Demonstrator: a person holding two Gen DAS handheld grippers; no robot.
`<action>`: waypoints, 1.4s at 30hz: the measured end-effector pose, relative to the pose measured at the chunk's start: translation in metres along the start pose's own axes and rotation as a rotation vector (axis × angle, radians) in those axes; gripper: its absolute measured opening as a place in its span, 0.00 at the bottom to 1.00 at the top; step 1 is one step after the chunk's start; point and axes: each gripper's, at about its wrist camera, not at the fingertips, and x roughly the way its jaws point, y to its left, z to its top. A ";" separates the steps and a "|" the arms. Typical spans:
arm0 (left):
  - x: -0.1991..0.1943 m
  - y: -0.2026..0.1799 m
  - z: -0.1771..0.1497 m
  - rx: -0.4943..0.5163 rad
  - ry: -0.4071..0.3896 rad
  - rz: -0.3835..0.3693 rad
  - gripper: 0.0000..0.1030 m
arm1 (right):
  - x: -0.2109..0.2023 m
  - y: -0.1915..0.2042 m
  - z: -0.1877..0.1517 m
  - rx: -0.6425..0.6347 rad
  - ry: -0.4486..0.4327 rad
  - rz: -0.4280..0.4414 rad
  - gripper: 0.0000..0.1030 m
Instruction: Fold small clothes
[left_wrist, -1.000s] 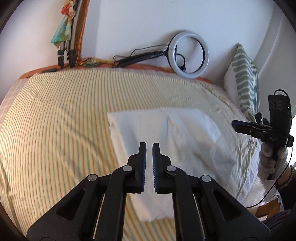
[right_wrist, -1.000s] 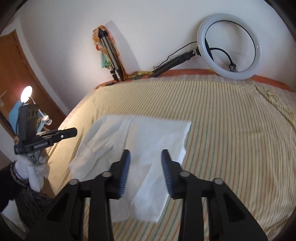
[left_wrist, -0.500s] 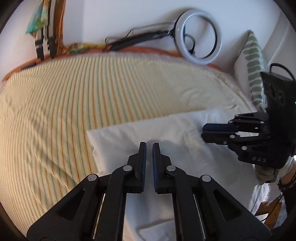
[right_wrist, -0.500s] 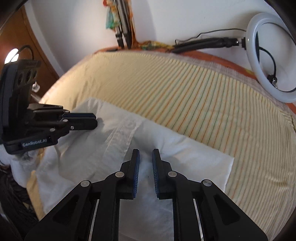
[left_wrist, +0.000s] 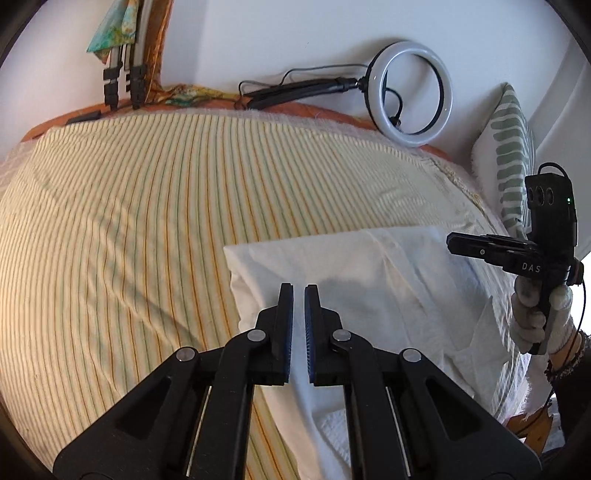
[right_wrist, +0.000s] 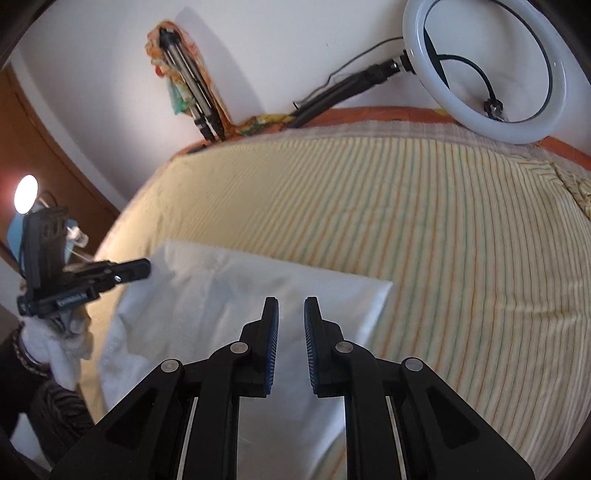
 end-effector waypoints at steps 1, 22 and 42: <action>0.002 0.001 -0.002 0.003 0.011 0.005 0.04 | 0.005 0.001 -0.002 -0.019 0.016 -0.026 0.12; -0.065 0.051 -0.048 -0.300 -0.055 -0.078 0.22 | -0.078 -0.003 -0.069 0.132 -0.110 -0.086 0.20; -0.012 0.047 -0.051 -0.414 0.079 -0.209 0.40 | -0.023 -0.045 -0.075 0.423 0.022 0.270 0.39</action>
